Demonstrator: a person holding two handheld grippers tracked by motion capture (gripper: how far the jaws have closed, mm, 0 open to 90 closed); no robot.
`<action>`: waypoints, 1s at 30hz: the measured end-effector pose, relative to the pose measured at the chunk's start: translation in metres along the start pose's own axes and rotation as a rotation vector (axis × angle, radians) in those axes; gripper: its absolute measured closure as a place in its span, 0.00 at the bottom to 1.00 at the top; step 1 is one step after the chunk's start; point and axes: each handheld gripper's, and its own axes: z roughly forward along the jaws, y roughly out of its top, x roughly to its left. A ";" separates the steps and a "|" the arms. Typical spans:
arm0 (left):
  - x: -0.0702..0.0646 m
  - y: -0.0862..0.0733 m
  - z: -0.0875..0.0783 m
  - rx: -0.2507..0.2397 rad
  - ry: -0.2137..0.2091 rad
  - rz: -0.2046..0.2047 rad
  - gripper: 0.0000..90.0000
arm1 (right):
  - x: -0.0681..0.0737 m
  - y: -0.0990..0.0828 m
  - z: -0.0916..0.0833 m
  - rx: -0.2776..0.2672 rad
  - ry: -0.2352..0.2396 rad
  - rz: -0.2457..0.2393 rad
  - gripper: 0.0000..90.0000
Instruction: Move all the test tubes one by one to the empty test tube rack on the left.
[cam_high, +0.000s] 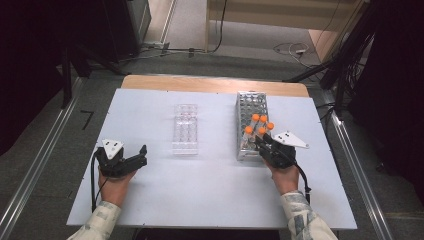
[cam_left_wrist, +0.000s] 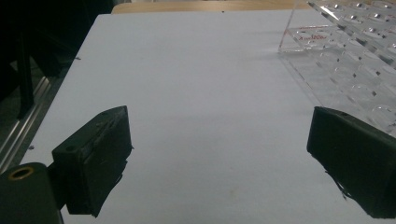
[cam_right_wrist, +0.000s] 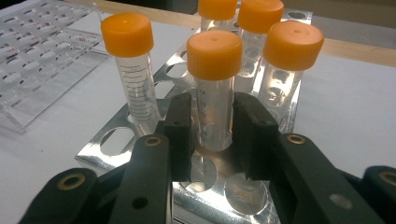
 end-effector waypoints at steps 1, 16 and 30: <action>0.000 0.000 0.000 0.002 -0.001 0.000 0.08 | 0.000 0.000 0.001 0.003 -0.002 -0.002 0.74; 0.000 0.000 0.000 -0.003 -0.004 -0.001 0.08 | -0.002 0.003 -0.004 -0.026 -0.003 -0.001 0.80; 0.000 0.000 -0.001 -0.003 -0.004 0.000 0.08 | -0.001 0.013 -0.016 -0.082 0.003 0.002 0.80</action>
